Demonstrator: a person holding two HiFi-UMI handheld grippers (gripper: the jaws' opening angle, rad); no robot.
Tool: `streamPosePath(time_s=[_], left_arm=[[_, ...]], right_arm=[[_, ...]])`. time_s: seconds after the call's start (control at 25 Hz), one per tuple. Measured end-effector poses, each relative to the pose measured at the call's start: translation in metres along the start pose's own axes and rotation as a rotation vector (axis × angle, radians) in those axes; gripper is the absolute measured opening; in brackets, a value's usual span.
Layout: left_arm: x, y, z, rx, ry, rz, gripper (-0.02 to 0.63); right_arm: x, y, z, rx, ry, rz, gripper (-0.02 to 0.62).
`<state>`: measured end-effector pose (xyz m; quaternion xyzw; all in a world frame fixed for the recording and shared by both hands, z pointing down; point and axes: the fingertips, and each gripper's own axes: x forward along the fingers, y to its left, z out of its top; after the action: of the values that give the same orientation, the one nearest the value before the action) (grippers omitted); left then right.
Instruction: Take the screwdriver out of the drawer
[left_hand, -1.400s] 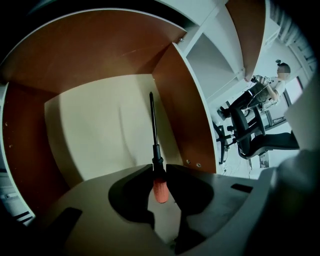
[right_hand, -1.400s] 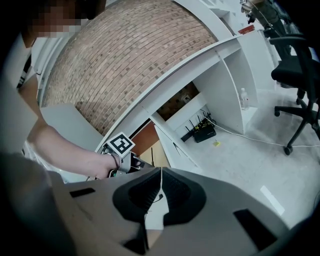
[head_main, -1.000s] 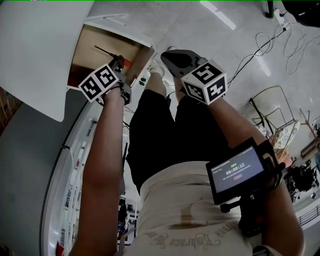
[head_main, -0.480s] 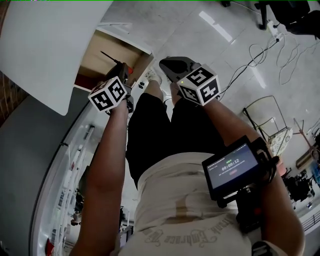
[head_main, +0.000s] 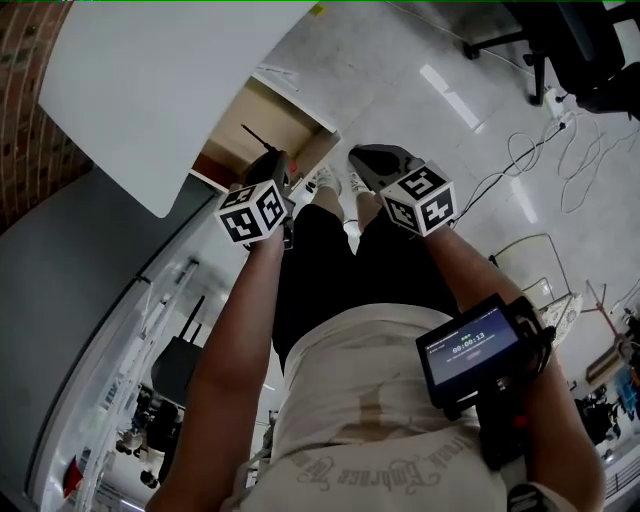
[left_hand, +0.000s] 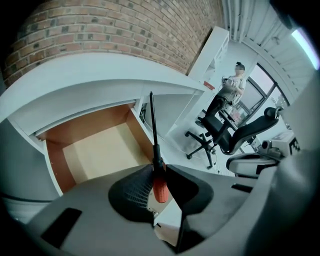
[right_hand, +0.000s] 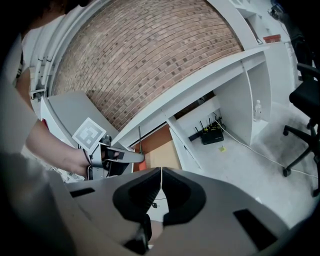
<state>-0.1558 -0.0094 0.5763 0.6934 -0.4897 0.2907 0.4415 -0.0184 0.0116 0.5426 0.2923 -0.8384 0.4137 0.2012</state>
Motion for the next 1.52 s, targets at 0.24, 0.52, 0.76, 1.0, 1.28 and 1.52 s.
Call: streamPosePath(time_s=[0.24,0.52,0.76,1.0,1.28,1.52], left_arm=[[-0.028,-0.007,0.01,-0.005,-0.045,-0.013,0.095],[-0.071,-0.019,0.022,0.003,-0.106,-0.027,0.094],[-0.102,-0.029,0.031,0.0,-0.169,-0.028,0.094],[-0.131,-0.035,0.038,-0.009,-0.23,-0.038,0.095],[-0.158,-0.038,0.032,-0.019,-0.276,-0.021,0.095],[-0.178,-0.043,0.031,-0.03,-0.334,-0.008,0.095]], right_arm=[[-0.002,0.019,0.018,-0.035,-0.011,0.016,0.025],[-0.003,0.045,0.042,-0.088,-0.03,0.043,0.024],[-0.012,0.064,0.052,-0.138,-0.034,0.066,0.025],[-0.023,0.078,0.054,-0.164,-0.033,0.072,0.025],[-0.033,0.104,0.055,-0.205,-0.034,0.128,0.023],[-0.046,0.116,0.07,-0.249,-0.058,0.144,0.023]])
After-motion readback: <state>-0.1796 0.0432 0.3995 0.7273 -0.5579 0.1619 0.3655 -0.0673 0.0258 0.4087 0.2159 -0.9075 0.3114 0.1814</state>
